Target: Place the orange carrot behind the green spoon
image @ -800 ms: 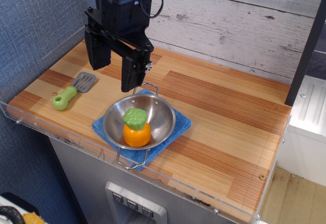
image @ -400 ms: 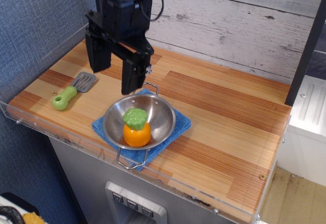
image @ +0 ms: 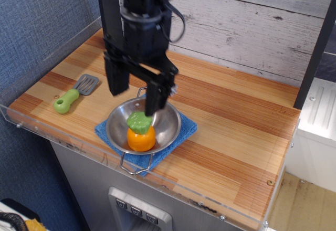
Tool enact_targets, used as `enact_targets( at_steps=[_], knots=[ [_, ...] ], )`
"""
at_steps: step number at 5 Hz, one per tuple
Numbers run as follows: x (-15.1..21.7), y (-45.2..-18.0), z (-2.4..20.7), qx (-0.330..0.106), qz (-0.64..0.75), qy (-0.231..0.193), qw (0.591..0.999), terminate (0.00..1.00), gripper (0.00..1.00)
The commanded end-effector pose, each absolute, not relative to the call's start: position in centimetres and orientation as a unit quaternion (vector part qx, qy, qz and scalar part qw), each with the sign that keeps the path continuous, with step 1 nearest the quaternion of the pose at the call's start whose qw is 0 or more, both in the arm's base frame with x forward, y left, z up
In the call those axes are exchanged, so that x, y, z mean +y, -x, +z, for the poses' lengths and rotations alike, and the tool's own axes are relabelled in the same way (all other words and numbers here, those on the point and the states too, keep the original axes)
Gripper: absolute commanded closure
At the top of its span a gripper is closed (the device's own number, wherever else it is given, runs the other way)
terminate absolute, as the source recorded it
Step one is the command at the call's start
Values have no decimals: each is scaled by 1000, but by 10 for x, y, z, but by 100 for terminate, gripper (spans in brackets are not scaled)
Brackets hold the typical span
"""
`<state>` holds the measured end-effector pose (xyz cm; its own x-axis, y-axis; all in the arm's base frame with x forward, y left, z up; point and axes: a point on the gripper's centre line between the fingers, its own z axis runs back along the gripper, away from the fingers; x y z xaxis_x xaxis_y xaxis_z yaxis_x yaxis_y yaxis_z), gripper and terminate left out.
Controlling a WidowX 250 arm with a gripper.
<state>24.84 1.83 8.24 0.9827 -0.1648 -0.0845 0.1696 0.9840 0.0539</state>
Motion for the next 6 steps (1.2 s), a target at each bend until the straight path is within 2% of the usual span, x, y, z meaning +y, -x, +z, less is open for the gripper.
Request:
enact_targets(
  at_steps=[1,2,5,6],
  knots=[
    [12,-242,71,-52,-110,-53,991,0,0],
    [17,-240,61,-63,-132,-59,988,0,0],
    [25,-258,45,-59,-113,-22,992,0,0],
    [24,-260,40,-54,-112,-17,992,0,100]
  ],
)
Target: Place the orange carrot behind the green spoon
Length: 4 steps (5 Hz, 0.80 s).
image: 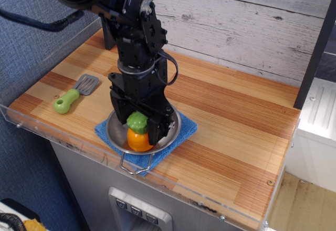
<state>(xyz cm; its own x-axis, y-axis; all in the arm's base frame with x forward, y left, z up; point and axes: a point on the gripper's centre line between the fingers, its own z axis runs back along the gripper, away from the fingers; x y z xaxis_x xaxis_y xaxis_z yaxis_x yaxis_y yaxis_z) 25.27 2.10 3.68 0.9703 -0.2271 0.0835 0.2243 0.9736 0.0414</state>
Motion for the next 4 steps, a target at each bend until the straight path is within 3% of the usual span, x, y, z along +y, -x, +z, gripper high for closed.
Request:
enact_targets(
  at_steps=[1,2,3,4],
  knots=[
    [22,-259,46,-56,-116,-19,992,0,100],
    [19,-260,63,-59,-133,-14,989,0,100],
    [19,-278,86,-58,-153,17,986,0,100],
    [36,-301,98,-58,-144,3,988,0,100]
  ],
)
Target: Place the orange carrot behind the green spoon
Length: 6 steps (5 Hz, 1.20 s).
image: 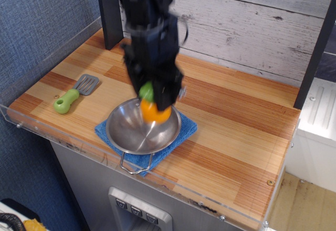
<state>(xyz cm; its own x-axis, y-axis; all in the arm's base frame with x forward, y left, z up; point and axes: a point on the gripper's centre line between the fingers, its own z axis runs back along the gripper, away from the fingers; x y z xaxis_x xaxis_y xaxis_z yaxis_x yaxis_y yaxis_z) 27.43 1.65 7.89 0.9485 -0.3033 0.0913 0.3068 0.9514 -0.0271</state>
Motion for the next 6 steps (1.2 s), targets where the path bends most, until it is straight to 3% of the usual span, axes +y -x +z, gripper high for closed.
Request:
enact_targets(
  at_steps=[1,2,4,6],
  knots=[
    [79,-336,95,-52,-122,-15,991,0,100],
    [107,-345,90,-55,-99,-24,993,0,100],
    [130,-350,86,-73,-66,-56,994,0,100],
    [148,-365,61,-68,-34,-44,996,0,100]
  ],
)
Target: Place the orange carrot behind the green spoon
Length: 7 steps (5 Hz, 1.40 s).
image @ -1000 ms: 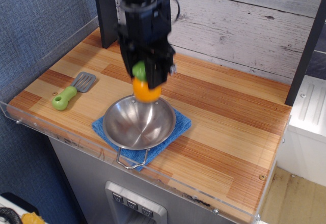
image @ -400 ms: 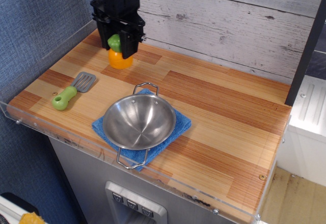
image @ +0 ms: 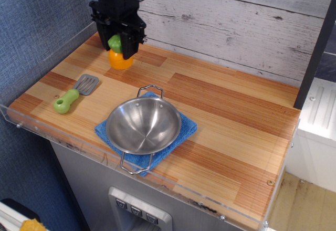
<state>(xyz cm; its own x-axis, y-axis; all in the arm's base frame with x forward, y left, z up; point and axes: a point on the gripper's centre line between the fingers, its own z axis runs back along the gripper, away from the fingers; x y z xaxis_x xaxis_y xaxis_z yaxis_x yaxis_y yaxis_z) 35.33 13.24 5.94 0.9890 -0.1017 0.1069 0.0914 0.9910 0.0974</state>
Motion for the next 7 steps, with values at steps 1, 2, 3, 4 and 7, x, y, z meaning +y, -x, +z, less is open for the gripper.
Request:
enact_targets(
  at_steps=[1,2,3,4,7],
  knots=[
    [151,-368,46,-56,-24,-29,998,0,100],
    [148,-370,34,-47,-22,-15,999,0,100],
    [145,-369,33,-44,-38,-19,998,0,100],
    [143,-368,42,-54,-40,-22,997,0,0],
    [128,-358,101,-128,-43,-37,990,0,0]
  ],
)
